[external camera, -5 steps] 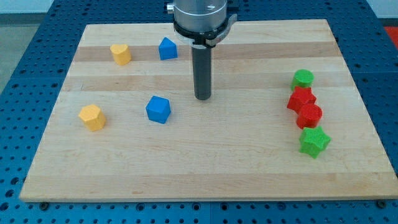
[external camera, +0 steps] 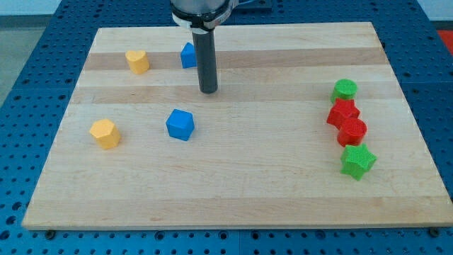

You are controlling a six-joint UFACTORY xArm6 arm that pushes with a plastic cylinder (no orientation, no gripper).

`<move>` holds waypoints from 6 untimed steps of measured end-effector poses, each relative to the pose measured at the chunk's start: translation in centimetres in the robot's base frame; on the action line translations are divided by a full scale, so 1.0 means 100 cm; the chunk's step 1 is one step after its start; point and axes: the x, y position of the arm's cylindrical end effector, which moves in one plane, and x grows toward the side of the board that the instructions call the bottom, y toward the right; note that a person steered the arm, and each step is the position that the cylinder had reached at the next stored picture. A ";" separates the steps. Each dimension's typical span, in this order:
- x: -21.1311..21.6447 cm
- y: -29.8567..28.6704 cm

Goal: Move your arm towards the top left of the board

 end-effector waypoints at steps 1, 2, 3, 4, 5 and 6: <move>-0.002 -0.059; -0.003 -0.116; -0.003 -0.150; -0.003 -0.180; -0.054 -0.196; -0.136 -0.196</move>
